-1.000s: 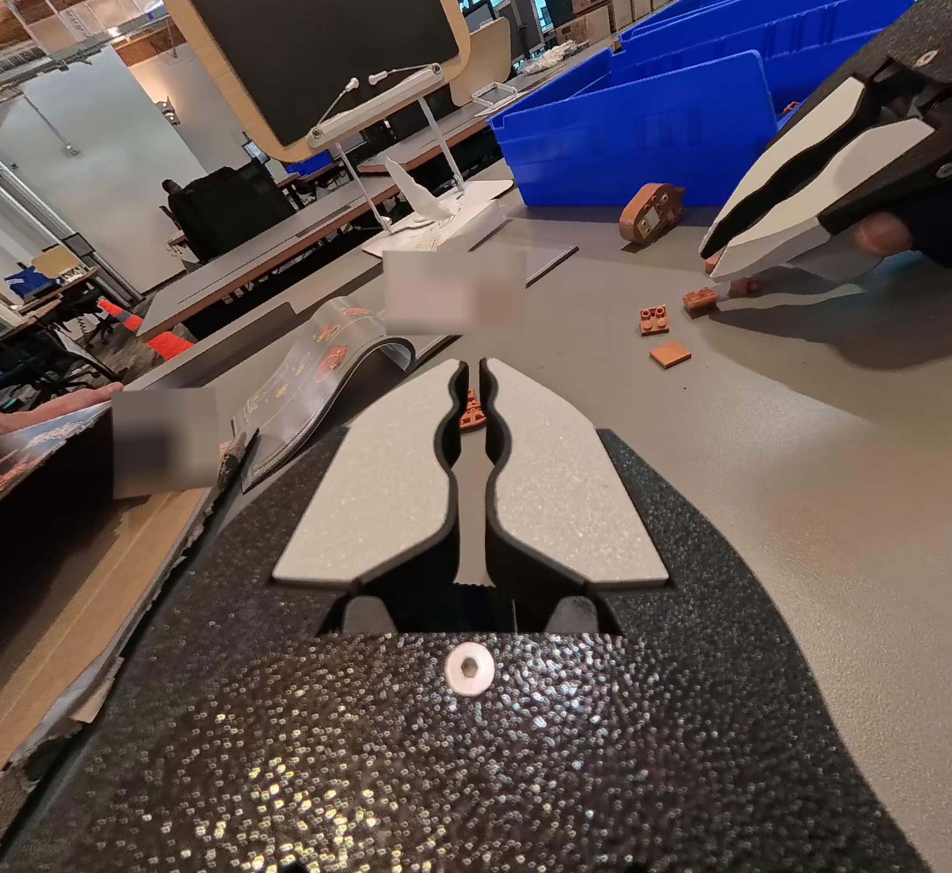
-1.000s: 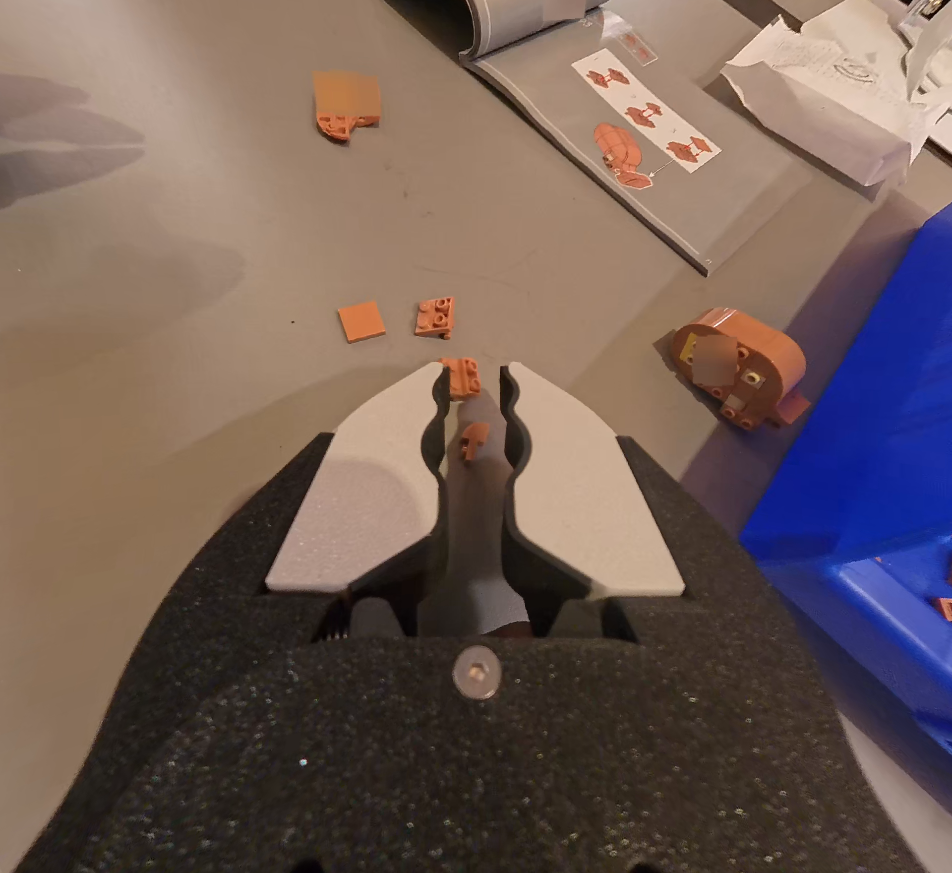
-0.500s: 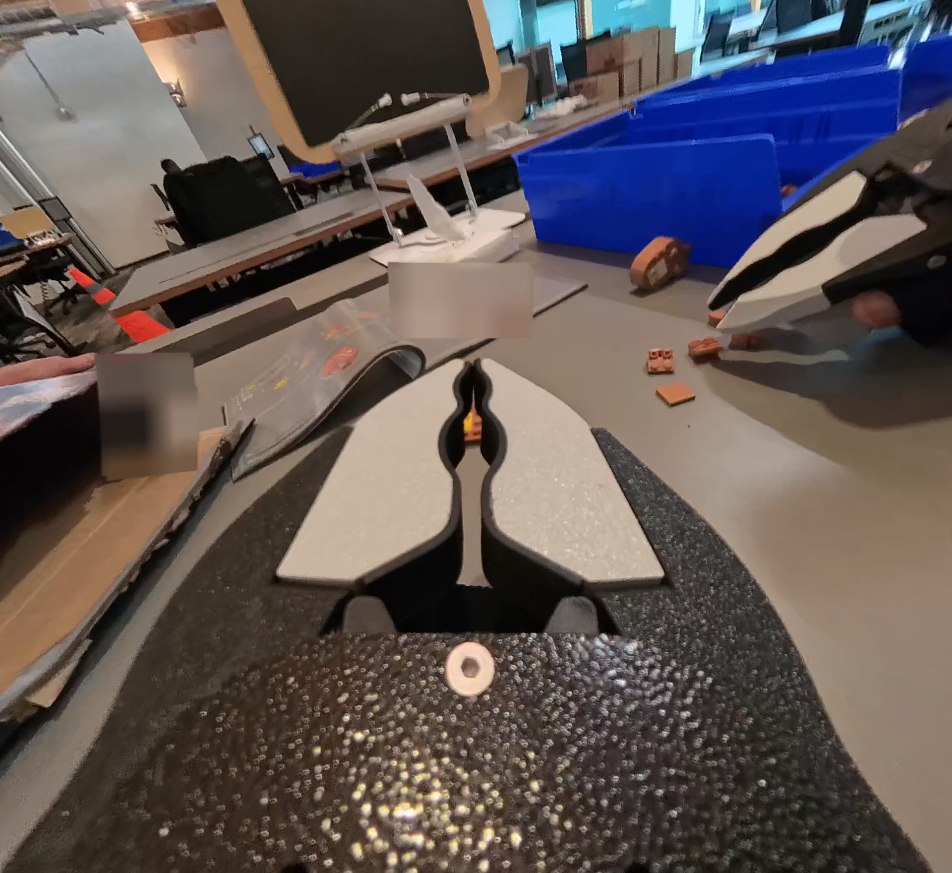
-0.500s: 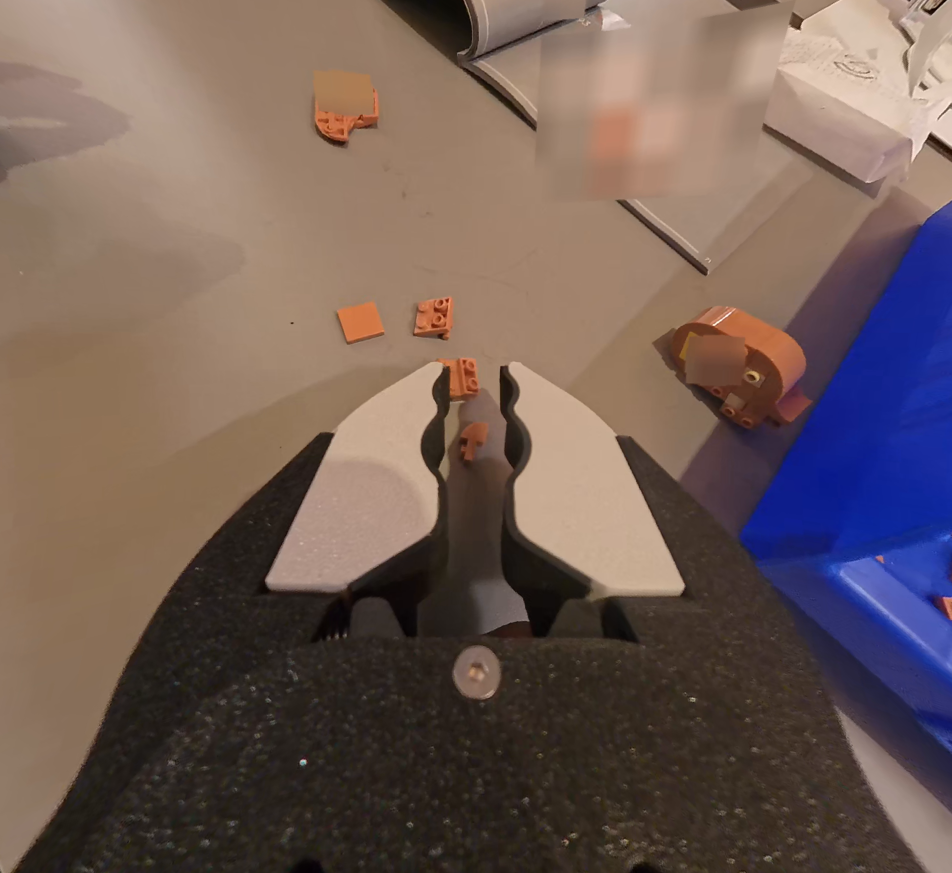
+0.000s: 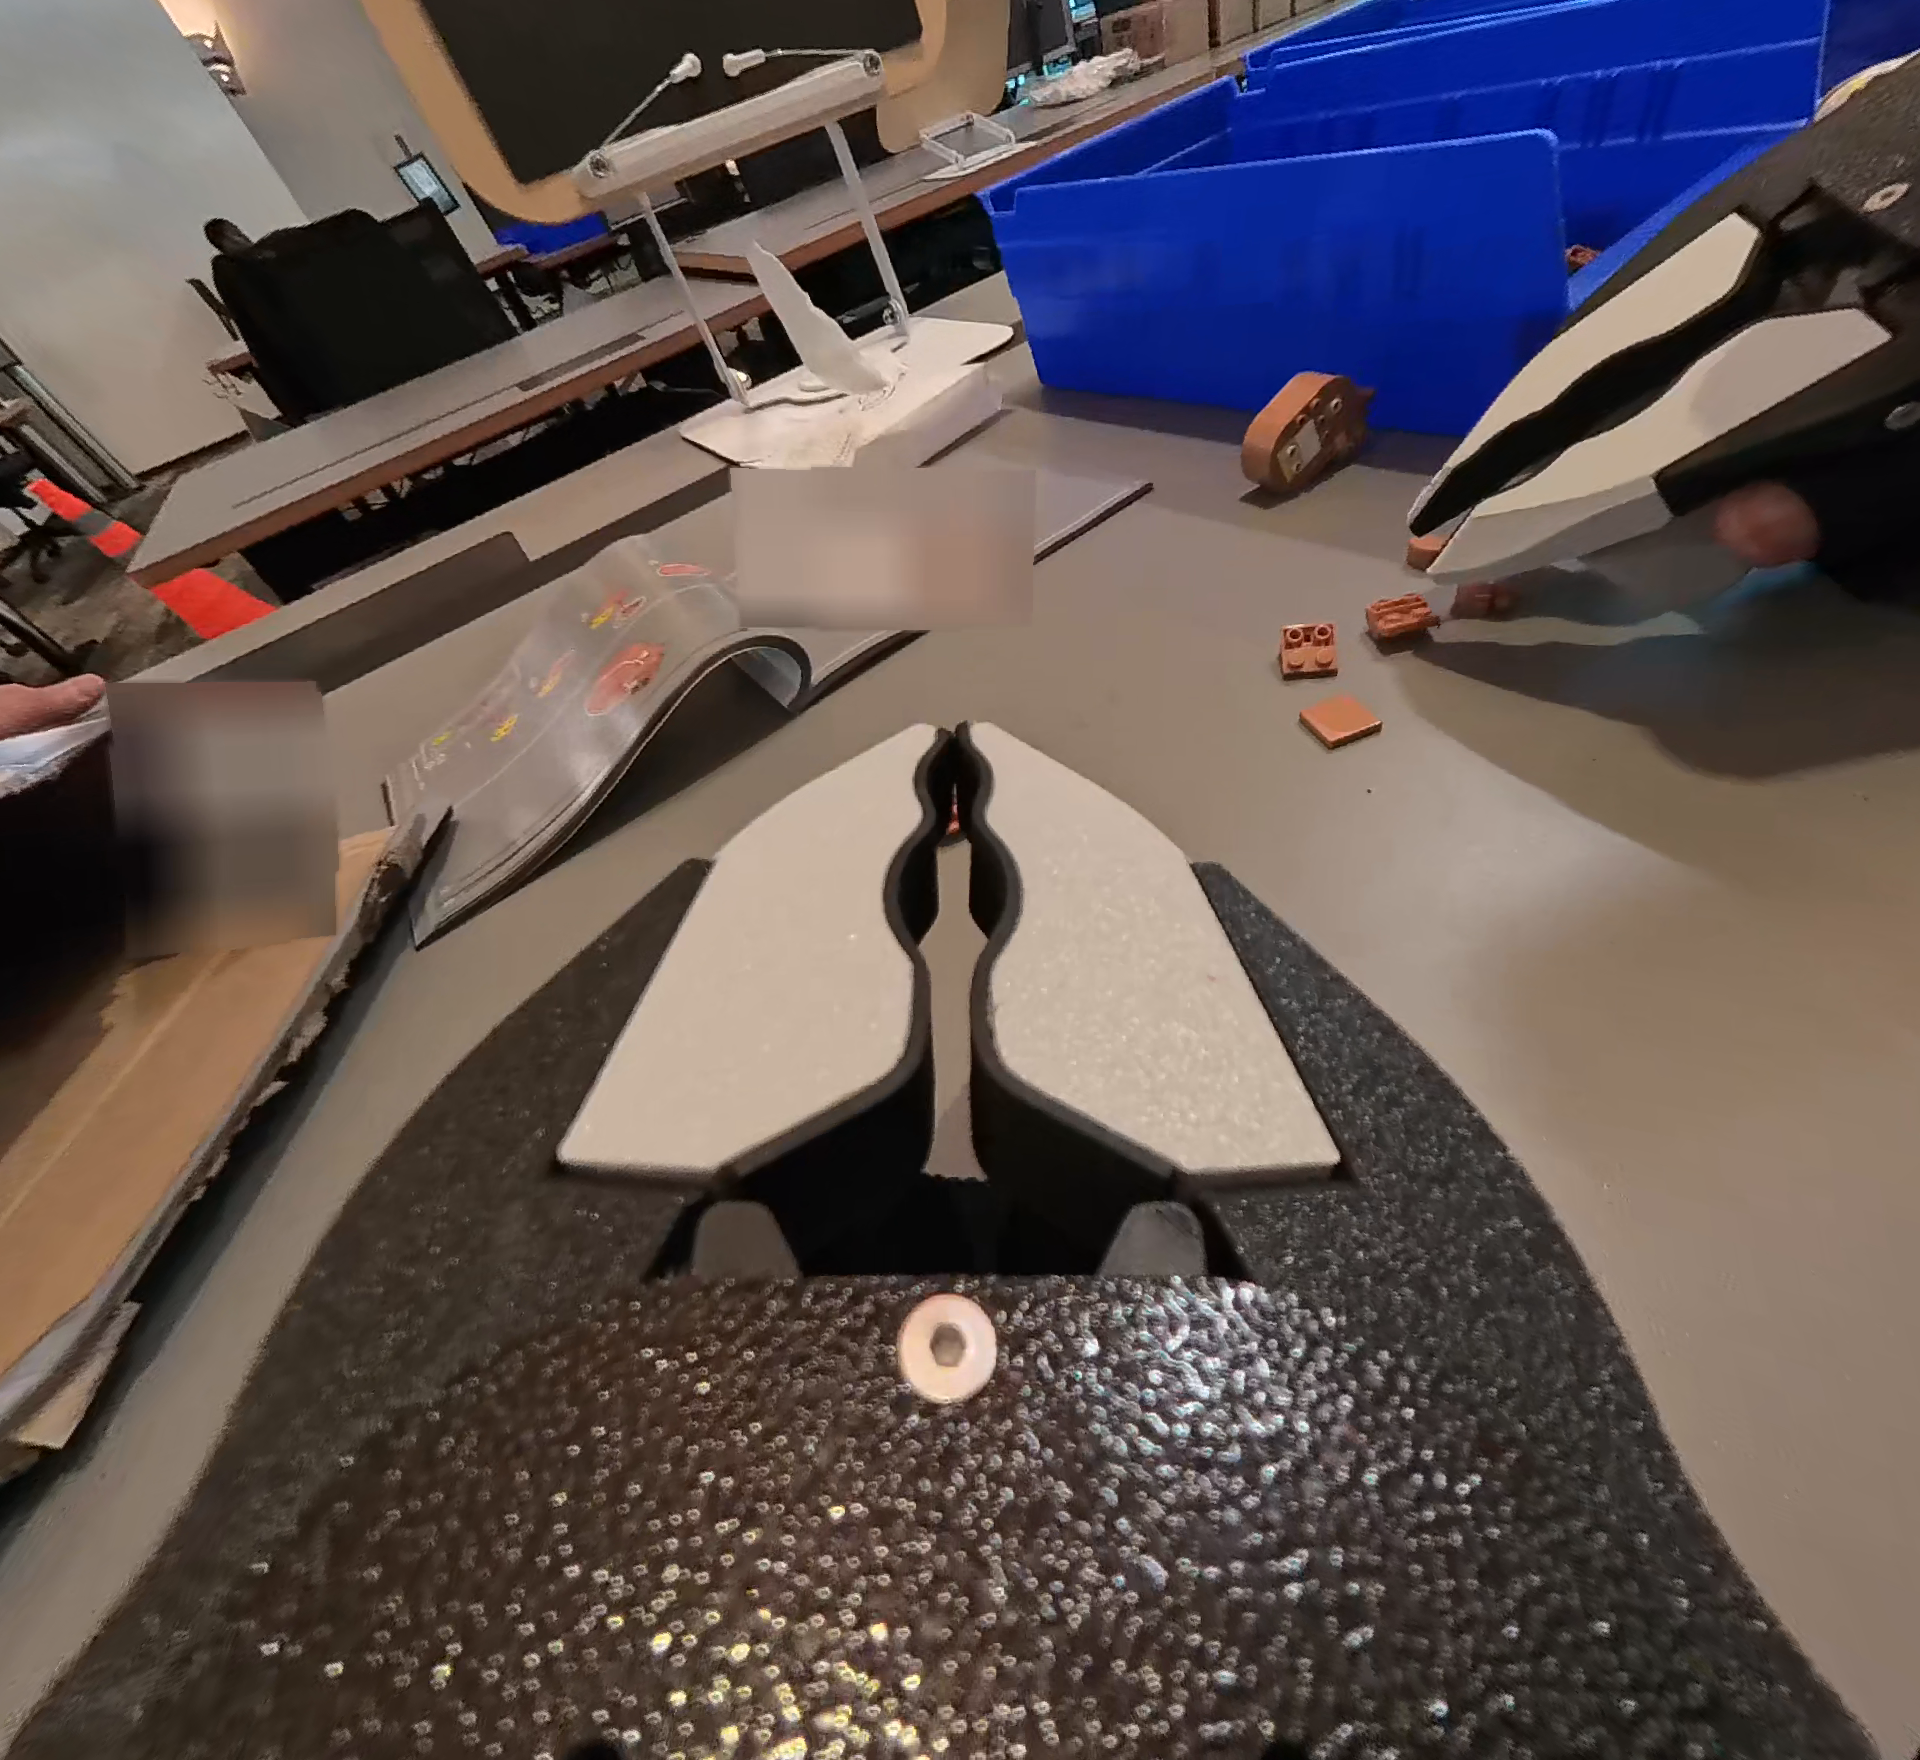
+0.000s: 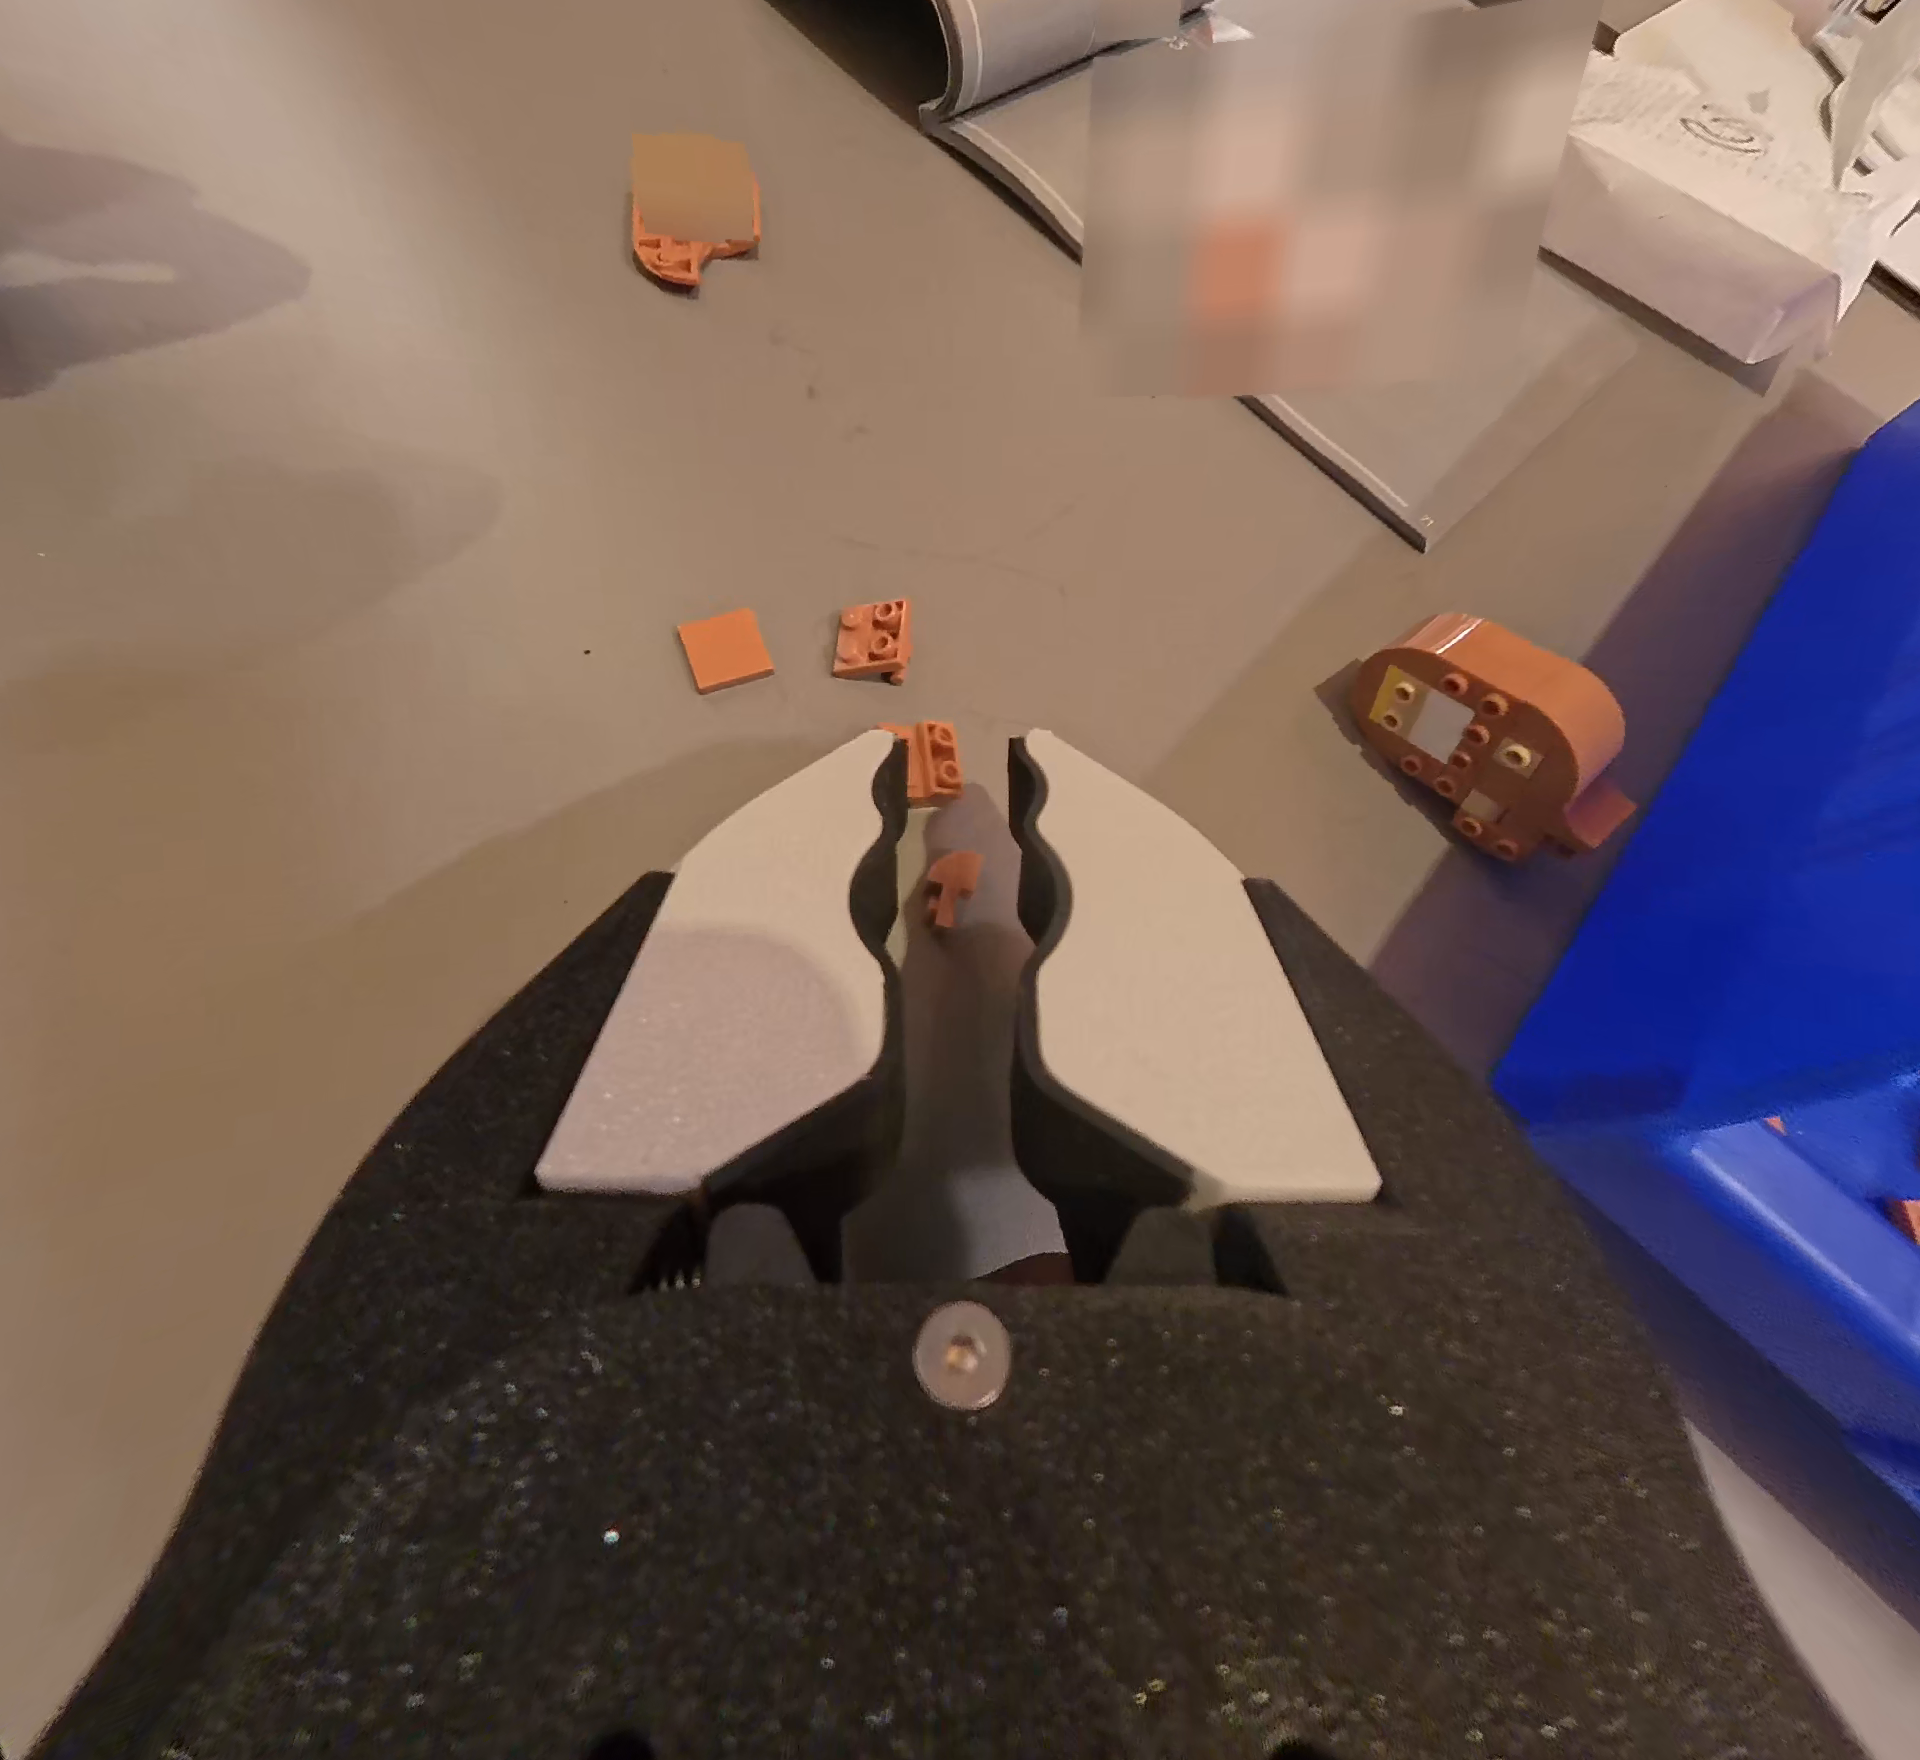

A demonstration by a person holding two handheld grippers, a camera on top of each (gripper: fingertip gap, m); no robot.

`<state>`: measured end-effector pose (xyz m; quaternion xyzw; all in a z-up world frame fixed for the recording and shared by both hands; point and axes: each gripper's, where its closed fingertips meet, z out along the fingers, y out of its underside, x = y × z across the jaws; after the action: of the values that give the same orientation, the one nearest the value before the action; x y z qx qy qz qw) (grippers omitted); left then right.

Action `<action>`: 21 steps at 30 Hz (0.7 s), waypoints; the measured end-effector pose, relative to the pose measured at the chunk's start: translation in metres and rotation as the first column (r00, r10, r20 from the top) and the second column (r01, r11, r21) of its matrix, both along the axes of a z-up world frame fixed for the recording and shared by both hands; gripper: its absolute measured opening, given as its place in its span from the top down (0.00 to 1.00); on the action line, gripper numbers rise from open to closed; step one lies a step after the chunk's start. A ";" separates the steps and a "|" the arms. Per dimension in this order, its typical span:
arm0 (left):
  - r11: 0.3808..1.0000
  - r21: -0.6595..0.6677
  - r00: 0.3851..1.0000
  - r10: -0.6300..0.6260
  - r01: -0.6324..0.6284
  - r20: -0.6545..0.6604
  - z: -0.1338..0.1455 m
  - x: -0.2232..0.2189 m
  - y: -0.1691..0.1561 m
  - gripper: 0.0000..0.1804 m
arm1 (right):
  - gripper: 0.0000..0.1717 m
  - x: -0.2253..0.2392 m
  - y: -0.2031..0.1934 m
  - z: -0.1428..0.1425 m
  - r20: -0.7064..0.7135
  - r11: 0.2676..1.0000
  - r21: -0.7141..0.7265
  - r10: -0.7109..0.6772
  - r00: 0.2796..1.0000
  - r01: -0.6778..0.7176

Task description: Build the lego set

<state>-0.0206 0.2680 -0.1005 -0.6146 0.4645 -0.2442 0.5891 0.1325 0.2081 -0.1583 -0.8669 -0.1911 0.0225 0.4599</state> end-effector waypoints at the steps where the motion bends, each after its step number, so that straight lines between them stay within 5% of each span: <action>1: 1.000 -0.004 1.000 -0.002 0.002 -0.001 0.000 0.000 0.000 1.00 | 0.89 0.000 0.000 0.000 -0.001 1.000 0.000 0.000 1.000 0.000; 21: 0.999 0.018 0.999 0.028 -0.029 0.018 0.004 -0.003 0.003 1.00 | 0.89 0.018 0.001 0.026 -0.106 0.983 0.145 -0.100 0.989 0.115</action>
<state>-0.0233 0.2707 -0.0969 -0.6135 0.4525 -0.2370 0.6022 0.1506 0.2093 -0.1328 -0.8365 -0.1223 0.0257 0.5335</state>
